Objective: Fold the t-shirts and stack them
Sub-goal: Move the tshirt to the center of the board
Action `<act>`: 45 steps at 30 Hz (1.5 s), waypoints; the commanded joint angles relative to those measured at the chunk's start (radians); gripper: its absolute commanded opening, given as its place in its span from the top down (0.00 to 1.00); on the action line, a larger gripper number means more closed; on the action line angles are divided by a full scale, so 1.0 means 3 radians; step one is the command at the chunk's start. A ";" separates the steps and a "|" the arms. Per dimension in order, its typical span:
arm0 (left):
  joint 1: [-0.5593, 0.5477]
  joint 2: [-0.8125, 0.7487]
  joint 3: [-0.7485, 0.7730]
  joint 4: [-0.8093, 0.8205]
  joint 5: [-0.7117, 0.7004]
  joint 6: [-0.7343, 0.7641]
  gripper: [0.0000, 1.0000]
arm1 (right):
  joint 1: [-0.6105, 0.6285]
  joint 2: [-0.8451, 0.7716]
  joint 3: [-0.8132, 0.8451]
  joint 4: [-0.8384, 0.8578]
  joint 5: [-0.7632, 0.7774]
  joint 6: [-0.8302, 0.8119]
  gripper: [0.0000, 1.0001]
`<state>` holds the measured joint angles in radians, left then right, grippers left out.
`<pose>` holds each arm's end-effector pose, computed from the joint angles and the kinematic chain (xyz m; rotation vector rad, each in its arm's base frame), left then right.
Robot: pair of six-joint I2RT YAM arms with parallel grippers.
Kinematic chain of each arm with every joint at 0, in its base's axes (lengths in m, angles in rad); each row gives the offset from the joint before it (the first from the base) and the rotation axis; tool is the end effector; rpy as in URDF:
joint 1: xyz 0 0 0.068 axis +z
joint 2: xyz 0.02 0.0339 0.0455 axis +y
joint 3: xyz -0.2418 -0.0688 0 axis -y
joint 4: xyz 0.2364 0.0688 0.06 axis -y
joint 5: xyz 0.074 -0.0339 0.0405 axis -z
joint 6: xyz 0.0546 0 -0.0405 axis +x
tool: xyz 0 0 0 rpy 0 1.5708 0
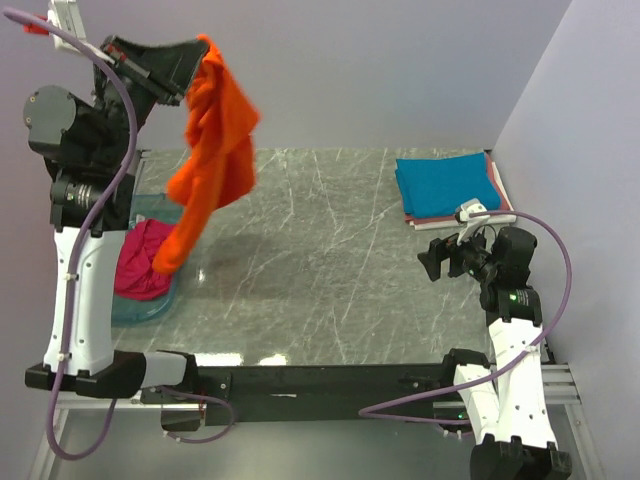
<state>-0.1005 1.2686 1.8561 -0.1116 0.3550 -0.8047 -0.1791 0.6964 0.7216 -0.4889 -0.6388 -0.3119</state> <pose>0.2198 -0.0412 0.5827 -0.0779 1.1799 -0.9968 0.1777 0.0009 0.2818 -0.5169 1.8823 0.3263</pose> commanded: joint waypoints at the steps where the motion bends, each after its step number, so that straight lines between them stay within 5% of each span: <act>1: -0.0263 0.0178 0.0547 0.0183 0.0003 0.0059 0.99 | 0.0004 0.0000 0.0034 0.0136 0.0043 0.0002 0.05; 11: -0.0555 0.0220 0.0313 0.0351 0.0299 -0.0119 0.99 | 0.0004 0.0010 0.0034 0.0142 0.0079 -0.0004 0.05; 18: -0.0641 -0.0051 -0.1091 0.0556 0.0708 -0.0145 1.00 | 0.0004 0.0021 0.0034 0.0142 0.0069 -0.0004 0.05; 24: -0.0897 -0.0133 -0.2233 0.0234 0.0796 0.0411 0.98 | 0.0004 0.0015 0.0024 0.0147 0.0079 -0.0004 0.05; 26: -0.1014 -0.0092 -0.2463 0.0020 0.0689 0.0539 0.73 | 0.0004 0.0031 0.0029 0.0142 0.0069 -0.0014 0.05; 27: -0.1071 -0.0006 -0.2475 -0.0128 0.0506 0.0793 0.53 | 0.0004 0.0046 0.0029 0.0142 0.0043 -0.0039 0.05; 31: -0.1316 -0.0045 -0.2439 -0.0763 -0.0613 0.1316 0.33 | 0.0004 0.0133 0.0034 0.0040 -0.0125 -0.0167 0.05; 33: -0.1357 -0.0335 -0.2561 -0.0784 -0.1109 0.1536 0.27 | 0.0004 0.0128 0.0024 0.0029 -0.0207 -0.0193 0.05; 37: -0.1352 -0.0924 -0.2914 -0.0620 -0.1872 0.1629 0.01 | 0.0004 0.0062 -0.0017 0.0090 -0.0300 -0.0167 0.05; 45: -0.1352 -0.1829 -0.3650 -0.0615 -0.2114 0.1736 0.01 | -0.0001 -0.0051 -0.0017 0.0387 0.0068 0.0165 0.05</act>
<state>-0.5045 0.7654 0.8345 -0.2996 -0.1917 -0.3252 -0.1791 0.6941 0.7109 -0.4435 -0.6697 -0.3096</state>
